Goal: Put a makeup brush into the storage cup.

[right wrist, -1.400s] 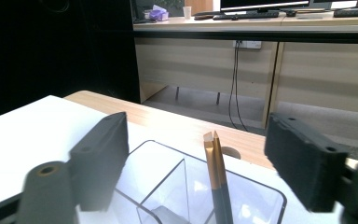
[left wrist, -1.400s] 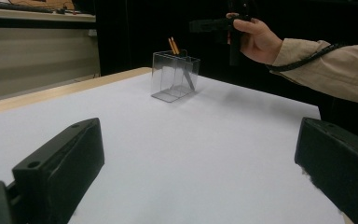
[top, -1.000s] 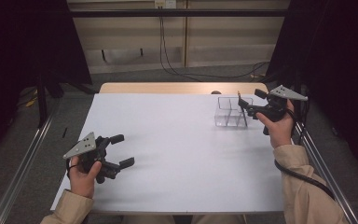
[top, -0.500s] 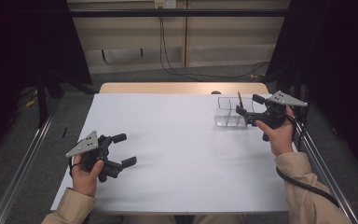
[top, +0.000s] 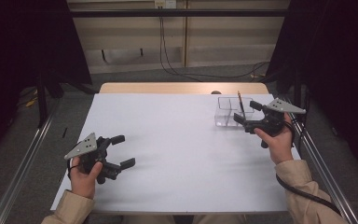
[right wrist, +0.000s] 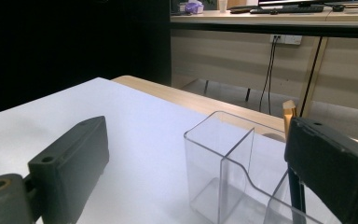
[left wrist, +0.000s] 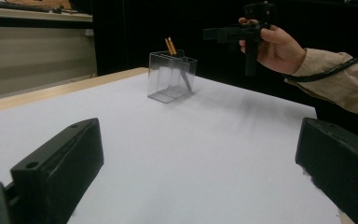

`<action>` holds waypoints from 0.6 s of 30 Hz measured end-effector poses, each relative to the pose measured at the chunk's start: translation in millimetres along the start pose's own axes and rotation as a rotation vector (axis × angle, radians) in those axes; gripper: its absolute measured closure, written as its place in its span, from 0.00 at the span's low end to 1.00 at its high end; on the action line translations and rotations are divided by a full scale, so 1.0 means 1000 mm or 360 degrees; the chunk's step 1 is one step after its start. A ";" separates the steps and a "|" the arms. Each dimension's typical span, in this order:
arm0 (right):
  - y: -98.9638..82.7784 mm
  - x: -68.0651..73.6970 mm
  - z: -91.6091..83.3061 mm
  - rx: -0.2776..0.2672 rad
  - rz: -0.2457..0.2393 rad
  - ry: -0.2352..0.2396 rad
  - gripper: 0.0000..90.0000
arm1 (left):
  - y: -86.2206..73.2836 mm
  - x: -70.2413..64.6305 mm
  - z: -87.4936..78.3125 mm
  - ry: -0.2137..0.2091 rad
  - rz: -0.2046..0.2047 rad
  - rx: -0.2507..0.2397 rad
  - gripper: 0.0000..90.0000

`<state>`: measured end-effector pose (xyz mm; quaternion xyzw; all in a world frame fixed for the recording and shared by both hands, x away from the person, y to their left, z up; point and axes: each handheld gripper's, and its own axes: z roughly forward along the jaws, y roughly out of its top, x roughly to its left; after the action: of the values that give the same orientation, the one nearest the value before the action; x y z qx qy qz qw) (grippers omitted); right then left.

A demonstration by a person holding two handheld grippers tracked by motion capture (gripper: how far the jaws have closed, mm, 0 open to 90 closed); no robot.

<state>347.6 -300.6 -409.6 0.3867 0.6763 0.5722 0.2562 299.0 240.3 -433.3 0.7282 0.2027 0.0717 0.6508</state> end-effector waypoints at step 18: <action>-0.012 0.015 -0.017 0.0032 -0.0032 0.0072 0.06 | 0.000 0.000 -0.001 0.0011 0.0006 0.0007 0.01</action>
<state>322.9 -298.6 -416.1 0.3694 0.6915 0.5714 0.2429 298.9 241.0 -433.5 0.7297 0.2036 0.0749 0.6484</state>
